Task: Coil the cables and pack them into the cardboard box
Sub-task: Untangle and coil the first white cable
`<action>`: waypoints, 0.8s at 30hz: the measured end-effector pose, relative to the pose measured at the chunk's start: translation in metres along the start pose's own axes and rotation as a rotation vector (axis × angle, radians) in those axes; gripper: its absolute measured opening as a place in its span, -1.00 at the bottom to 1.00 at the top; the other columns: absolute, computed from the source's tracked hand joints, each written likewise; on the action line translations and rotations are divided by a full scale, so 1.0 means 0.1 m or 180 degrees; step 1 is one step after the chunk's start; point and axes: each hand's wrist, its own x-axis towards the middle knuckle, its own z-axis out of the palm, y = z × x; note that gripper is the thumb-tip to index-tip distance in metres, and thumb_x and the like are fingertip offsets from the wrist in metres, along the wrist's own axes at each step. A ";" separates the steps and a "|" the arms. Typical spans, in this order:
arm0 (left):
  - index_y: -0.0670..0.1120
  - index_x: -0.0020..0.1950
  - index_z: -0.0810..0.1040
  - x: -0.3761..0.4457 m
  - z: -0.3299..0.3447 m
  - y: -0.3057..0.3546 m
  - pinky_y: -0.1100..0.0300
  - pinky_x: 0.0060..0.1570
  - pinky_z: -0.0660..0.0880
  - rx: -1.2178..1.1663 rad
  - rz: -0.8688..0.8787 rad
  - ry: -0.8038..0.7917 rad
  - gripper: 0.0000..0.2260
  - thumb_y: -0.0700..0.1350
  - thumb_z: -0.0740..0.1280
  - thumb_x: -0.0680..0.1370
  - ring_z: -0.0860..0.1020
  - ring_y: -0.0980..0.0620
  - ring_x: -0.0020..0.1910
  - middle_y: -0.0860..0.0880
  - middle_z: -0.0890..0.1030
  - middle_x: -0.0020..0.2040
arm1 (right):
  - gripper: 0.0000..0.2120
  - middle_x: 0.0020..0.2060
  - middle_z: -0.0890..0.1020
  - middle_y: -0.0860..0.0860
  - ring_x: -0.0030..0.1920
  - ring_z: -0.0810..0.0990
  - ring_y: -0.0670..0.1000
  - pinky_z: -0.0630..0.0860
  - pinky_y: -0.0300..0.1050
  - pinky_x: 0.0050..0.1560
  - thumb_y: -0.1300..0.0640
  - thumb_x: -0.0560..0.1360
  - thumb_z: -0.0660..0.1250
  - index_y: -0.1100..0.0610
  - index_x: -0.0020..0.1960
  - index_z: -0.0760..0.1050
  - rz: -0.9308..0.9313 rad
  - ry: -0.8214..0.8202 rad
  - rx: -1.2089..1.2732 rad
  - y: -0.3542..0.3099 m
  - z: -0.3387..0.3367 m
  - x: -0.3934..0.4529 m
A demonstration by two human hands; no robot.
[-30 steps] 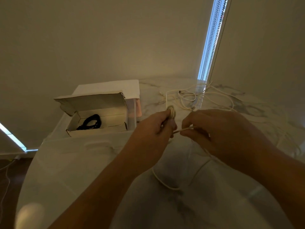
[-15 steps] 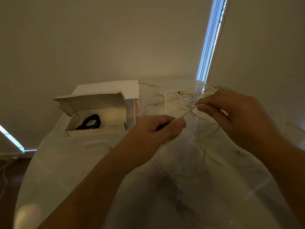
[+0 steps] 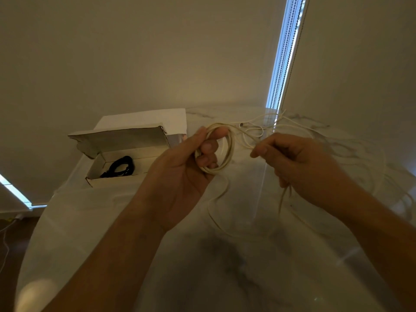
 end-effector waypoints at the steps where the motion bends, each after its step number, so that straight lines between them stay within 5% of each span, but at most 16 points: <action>1: -0.26 0.19 0.57 0.00 0.00 0.00 0.33 -0.22 0.39 -0.0085 0.0023 0.0010 -0.68 -0.06 0.20 0.63 0.31 0.15 -0.34 0.03 0.38 -0.23 | -0.83 -0.41 0.55 -0.23 -0.46 0.52 -0.13 0.44 -0.31 -0.41 -0.06 0.58 0.26 -0.12 -0.06 0.63 0.0018 -0.0065 -0.0093 0.00 0.03 -0.01; 6: -0.24 0.23 0.55 0.02 -0.03 -0.02 0.35 -0.18 0.43 -0.0378 0.0158 0.0131 -0.69 -0.06 0.18 0.66 0.36 0.16 -0.32 0.05 0.42 -0.22 | -0.77 -0.34 0.51 -0.51 -0.30 0.53 -0.31 0.35 -0.44 -0.31 -0.05 0.62 0.20 -0.22 0.19 0.58 0.0091 -0.0345 -0.0571 0.00 0.17 -0.06; 12: -0.24 0.29 0.49 0.03 -0.09 0.06 0.27 0.03 0.39 -0.0762 0.0492 0.0483 -0.67 -0.07 0.20 0.63 0.42 0.17 -0.27 0.03 0.47 -0.19 | -0.66 -0.24 0.62 -0.19 -0.22 0.58 -0.18 0.52 -0.20 -0.10 -0.12 0.63 0.12 -0.24 0.38 0.41 -0.0002 -0.0617 -0.1058 -0.01 0.30 -0.15; 16: -0.26 0.32 0.47 0.05 -0.14 0.05 0.26 0.16 0.44 -0.0689 0.0657 0.0734 -0.68 -0.12 0.24 0.64 0.50 0.15 -0.14 -0.02 0.53 -0.09 | -0.59 0.11 0.64 -0.14 0.08 0.60 -0.06 0.50 -0.11 0.08 -0.15 0.64 0.06 -0.17 0.47 0.29 -0.0240 -0.0914 -0.1499 -0.03 0.39 -0.24; 20: -0.33 0.34 0.47 0.07 -0.14 -0.02 0.28 0.05 0.56 -0.0437 0.0887 0.1101 -0.66 -0.19 0.27 0.61 0.59 0.09 -0.09 -0.12 0.58 0.07 | -0.56 0.09 0.62 -0.14 0.05 0.59 -0.02 0.49 -0.11 0.00 -0.19 0.63 0.00 -0.21 0.50 0.21 -0.0561 -0.0965 -0.1768 -0.12 0.41 -0.31; 24: -0.23 0.15 0.61 0.05 -0.08 -0.11 0.17 0.12 0.53 0.0513 0.0946 0.1209 -0.80 -0.20 0.25 0.64 0.59 0.06 -0.09 -0.11 0.61 0.00 | -0.59 0.07 0.64 -0.15 0.00 0.61 -0.04 0.54 -0.07 -0.05 -0.17 0.63 0.00 -0.15 0.42 0.36 -0.0927 -0.0954 -0.1739 -0.25 0.38 -0.33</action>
